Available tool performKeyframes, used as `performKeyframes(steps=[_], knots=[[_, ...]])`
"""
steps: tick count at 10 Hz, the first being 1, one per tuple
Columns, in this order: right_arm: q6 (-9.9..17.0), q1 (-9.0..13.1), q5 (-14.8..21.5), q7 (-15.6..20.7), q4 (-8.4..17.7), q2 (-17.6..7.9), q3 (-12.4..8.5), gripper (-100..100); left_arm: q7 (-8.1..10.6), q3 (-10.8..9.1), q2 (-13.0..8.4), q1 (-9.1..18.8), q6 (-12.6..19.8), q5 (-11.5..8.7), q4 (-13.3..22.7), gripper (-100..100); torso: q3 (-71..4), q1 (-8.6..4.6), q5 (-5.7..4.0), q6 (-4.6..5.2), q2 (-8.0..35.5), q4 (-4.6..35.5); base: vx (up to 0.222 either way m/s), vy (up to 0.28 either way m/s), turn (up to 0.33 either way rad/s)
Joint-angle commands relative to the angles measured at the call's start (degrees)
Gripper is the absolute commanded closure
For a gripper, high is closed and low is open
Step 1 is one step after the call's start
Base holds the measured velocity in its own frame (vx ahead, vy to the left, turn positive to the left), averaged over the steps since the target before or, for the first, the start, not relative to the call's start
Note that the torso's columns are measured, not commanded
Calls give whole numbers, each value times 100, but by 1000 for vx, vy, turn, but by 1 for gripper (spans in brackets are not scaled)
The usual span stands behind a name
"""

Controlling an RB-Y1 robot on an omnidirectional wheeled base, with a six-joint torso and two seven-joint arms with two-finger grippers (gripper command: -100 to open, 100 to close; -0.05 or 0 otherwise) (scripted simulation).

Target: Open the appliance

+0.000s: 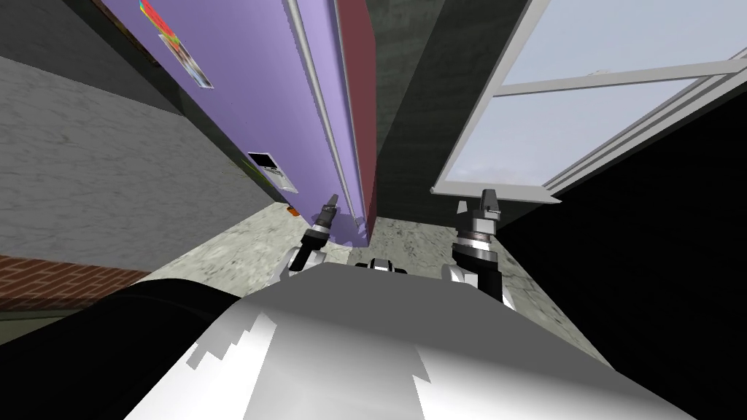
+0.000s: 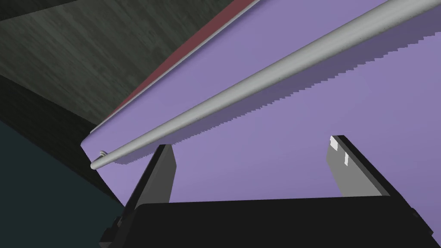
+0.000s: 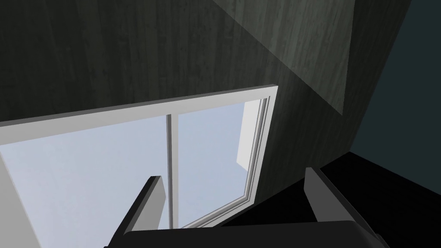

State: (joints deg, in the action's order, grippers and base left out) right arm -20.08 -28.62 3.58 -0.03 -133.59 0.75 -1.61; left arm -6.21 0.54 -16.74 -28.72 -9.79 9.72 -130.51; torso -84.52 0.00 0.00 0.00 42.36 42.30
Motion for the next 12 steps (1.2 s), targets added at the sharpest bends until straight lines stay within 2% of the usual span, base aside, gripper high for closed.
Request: performKeyframes(steps=[1,8,10,11,12], knots=[[0,0,0,0,0,0,0,0,-20,8,-202,-8,323,71,18,-100,2,-1,0,0,4,1,81,-8,-55],[0,0,0,0,0,0,0,0,-41,-15,-786,-26,1136,238,142,-100,0,0,0,0,0,0,100,1,-55],[0,0,0,0,0,0,0,0,-45,-20,-900,-28,1295,270,169,-100,-6,1,1,0,-10,-3,89,-3,-44],[0,0,0,0,0,0,0,0,-48,-11,-848,-14,1219,264,182,-100,-4,1,0,0,-6,-2,35,2,-7],[0,1,0,0,0,0,0,0,-28,-28,-895,-62,1362,250,20,-100,4,0,0,-1,7,2,81,-1,-17]])
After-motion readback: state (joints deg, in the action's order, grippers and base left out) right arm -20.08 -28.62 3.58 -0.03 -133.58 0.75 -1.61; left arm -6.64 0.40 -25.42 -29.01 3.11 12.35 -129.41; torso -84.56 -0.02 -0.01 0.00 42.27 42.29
